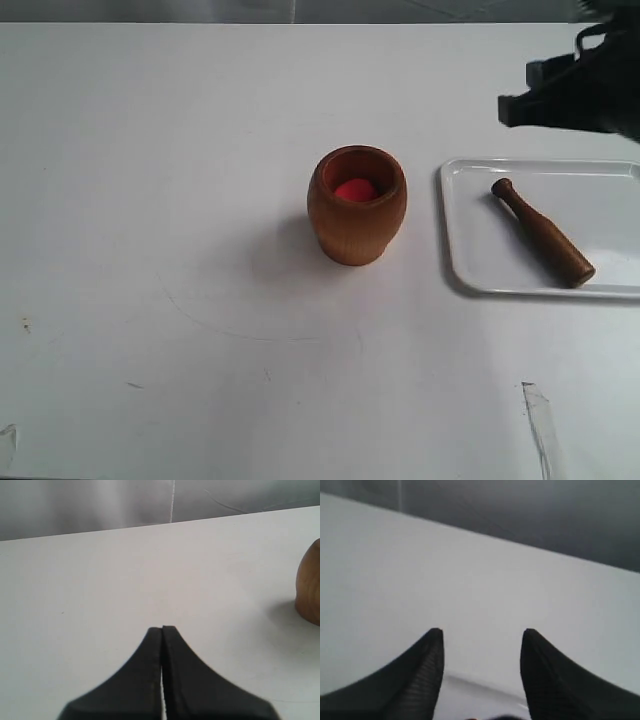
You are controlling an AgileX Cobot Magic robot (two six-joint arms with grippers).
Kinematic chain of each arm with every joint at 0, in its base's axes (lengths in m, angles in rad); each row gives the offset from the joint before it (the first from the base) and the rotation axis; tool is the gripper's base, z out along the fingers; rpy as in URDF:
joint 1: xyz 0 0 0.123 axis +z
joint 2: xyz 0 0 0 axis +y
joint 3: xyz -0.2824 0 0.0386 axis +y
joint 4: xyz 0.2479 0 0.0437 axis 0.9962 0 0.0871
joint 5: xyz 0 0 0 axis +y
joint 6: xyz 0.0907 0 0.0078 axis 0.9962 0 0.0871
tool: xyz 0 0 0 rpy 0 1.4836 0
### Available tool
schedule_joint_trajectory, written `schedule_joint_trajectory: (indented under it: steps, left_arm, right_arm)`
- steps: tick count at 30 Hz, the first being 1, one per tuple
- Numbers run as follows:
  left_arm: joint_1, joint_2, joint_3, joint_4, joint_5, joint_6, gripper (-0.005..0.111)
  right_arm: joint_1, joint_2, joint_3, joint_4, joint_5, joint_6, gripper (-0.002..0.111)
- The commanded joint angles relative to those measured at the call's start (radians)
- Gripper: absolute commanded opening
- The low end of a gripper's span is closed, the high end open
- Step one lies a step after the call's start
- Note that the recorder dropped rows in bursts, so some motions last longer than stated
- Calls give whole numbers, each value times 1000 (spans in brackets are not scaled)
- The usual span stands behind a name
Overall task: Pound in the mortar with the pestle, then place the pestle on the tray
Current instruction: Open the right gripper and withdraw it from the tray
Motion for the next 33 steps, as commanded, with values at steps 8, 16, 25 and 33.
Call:
schedule_joint_trajectory:
  steps: [8,16,25,33]
  left_arm:
    - [-8,-1,1,-7,-3,-8,0]
    - [-8,-1,1,-7,-3,-8,0]
    - [-8,-1,1,-7,-3,-8,0]
    - [-8,-1,1,-7,-3,-8,0]
  right_arm:
    - [-6,-522,4,-27,338,3,0]
    - [-6,-892,84,-87,475,3,0]
    - [-6,-1255,273,-65,605,5,0]
    - [-6,-1262,528,-57,744,5,0]
